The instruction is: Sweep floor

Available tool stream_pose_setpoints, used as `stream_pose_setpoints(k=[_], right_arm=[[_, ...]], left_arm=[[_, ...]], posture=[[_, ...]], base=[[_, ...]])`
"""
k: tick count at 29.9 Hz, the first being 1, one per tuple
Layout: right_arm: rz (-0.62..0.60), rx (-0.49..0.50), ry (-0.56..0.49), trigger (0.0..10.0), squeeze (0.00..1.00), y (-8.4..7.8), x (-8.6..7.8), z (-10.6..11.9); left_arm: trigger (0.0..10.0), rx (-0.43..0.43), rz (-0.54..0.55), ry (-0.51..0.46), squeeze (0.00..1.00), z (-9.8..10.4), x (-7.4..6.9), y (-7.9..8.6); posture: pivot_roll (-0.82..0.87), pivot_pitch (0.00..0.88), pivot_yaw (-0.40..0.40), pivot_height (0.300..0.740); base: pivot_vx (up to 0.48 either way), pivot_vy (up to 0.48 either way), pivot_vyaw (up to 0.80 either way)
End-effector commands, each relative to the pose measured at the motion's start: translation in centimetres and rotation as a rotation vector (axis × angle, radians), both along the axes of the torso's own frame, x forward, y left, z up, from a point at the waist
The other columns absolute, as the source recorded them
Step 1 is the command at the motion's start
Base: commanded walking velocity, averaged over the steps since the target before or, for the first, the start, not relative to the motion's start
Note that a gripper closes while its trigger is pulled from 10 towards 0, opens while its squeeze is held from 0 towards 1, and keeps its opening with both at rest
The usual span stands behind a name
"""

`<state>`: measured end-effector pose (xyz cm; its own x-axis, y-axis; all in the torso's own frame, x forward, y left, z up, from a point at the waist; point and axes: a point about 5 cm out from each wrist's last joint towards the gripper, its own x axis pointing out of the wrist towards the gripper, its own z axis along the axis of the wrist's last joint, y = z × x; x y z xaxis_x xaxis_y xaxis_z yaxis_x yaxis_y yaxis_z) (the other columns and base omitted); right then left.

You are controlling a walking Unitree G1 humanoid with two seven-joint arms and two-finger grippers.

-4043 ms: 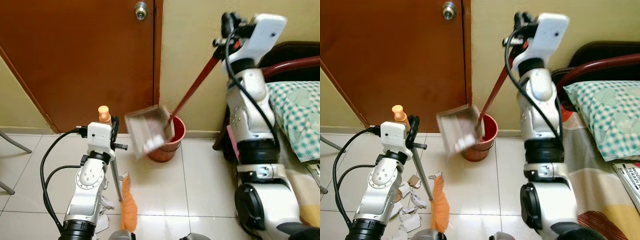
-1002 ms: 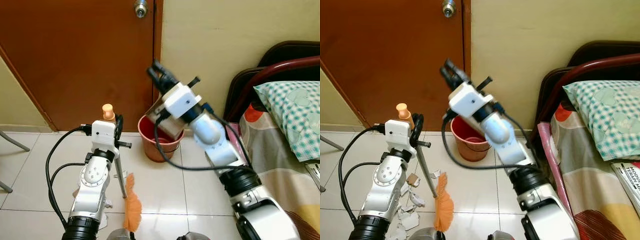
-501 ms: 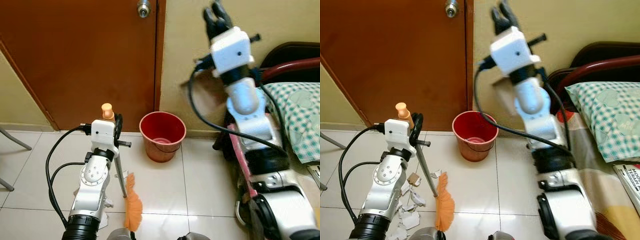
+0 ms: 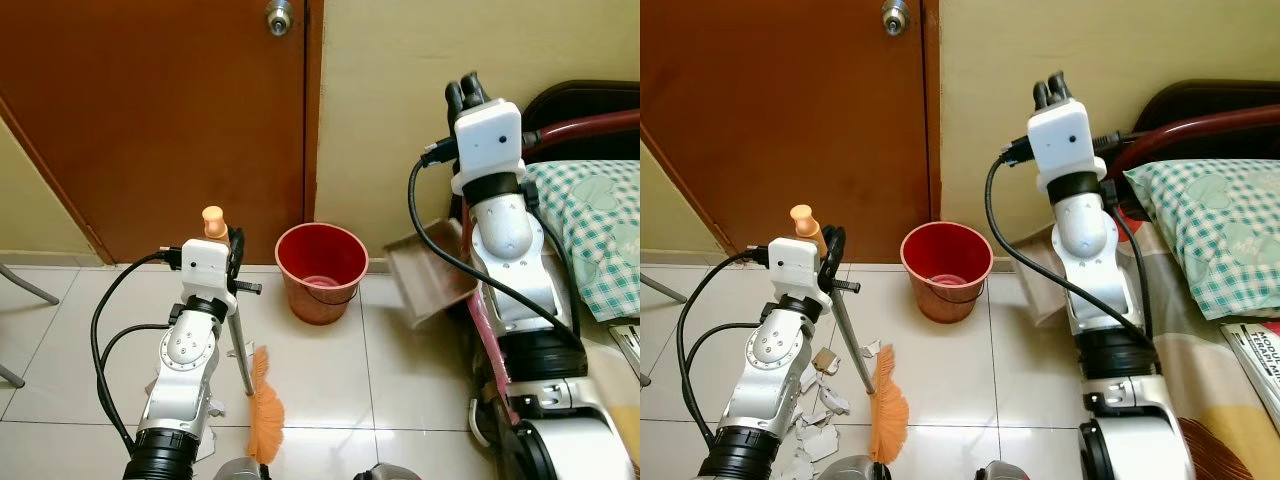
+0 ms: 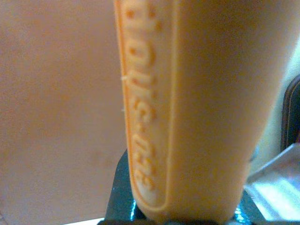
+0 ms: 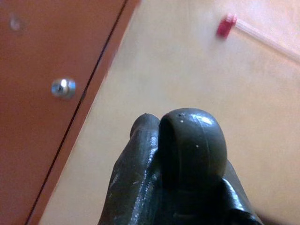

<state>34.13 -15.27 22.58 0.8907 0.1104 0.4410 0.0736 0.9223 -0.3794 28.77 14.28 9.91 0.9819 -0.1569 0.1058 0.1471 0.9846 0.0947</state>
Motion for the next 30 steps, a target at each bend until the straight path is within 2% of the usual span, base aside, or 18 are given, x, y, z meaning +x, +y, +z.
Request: stream_pose_setpoints(k=[1,10,11,13,14,17,21,23,25,30], right_arm=[[-0.012,0.029,0.018,10.0,0.0,0.0,-0.2,-0.2],[-0.012,0.036,0.028,10.0,0.0,0.0,-0.2,-0.5],[-0.053,0.07,0.173,10.0,0.0,-0.7,-0.2,-4.5],[-0.08,0.104,0.256,10.0,0.0,-1.2,-0.5,-6.7],[-0.08,0.104,0.256,10.0,0.0,-1.2,-0.5,-6.7],[-0.13,0.155,0.328,10.0,0.0,-2.1,-0.8,-8.7],[-0.234,0.296,0.469,10.0,0.0,-3.8,-1.4,-11.6],[-0.243,0.306,0.483,10.0,0.0,-4.0,-1.4,-11.9],[-0.289,0.4,0.543,10.0,0.0,-4.8,-1.8,-13.3],[-0.299,0.464,0.543,10.0,0.0,-5.1,-2.1,-13.7]], left_arm=[[10.0,-0.013,-0.016,-0.015,0.0,0.3,0.1,-0.4],[10.0,-0.013,-0.017,-0.015,0.0,0.3,0.1,-0.4],[10.0,-0.014,-0.017,-0.017,0.0,0.4,0.1,-0.3],[10.0,-0.015,-0.017,-0.017,0.0,0.5,0.0,-0.2],[10.0,-0.015,-0.017,-0.017,0.0,0.5,0.0,-0.2],[10.0,-0.021,-0.023,-0.013,0.0,0.4,-0.2,-0.3],[10.0,-0.023,-0.027,-0.013,0.0,0.4,-0.3,-0.6],[10.0,-0.023,-0.028,-0.014,0.0,0.4,-0.3,-0.6],[10.0,-0.023,-0.03,-0.013,0.0,0.4,-0.3,-0.5],[10.0,-0.033,-0.03,-0.015,0.0,0.4,-0.5,-0.4]], posture=[[-0.05,0.0,-0.01,0.74],[-0.05,0.0,-0.01,0.74],[-0.04,0.0,-0.019,0.74],[-0.05,0.0,-0.021,0.74],[-0.05,0.0,-0.021,0.74],[-0.05,0.0,-0.016,0.74],[-0.05,0.002,-0.017,0.74],[-0.05,0.002,-0.017,0.74],[-0.05,0.004,-0.018,0.74],[-0.04,0.003,-0.022,0.74]], base=[[0.0,0.0,0.0],[0.0,0.0,0.0],[0.0,0.0,0.0],[0.0,0.0,0.0],[0.0,0.0,0.0],[0.0,0.0,0.0],[0.0,0.0,0.0],[0.0,0.0,0.0],[0.0,0.0,0.0],[0.0,0.0,0.0]])
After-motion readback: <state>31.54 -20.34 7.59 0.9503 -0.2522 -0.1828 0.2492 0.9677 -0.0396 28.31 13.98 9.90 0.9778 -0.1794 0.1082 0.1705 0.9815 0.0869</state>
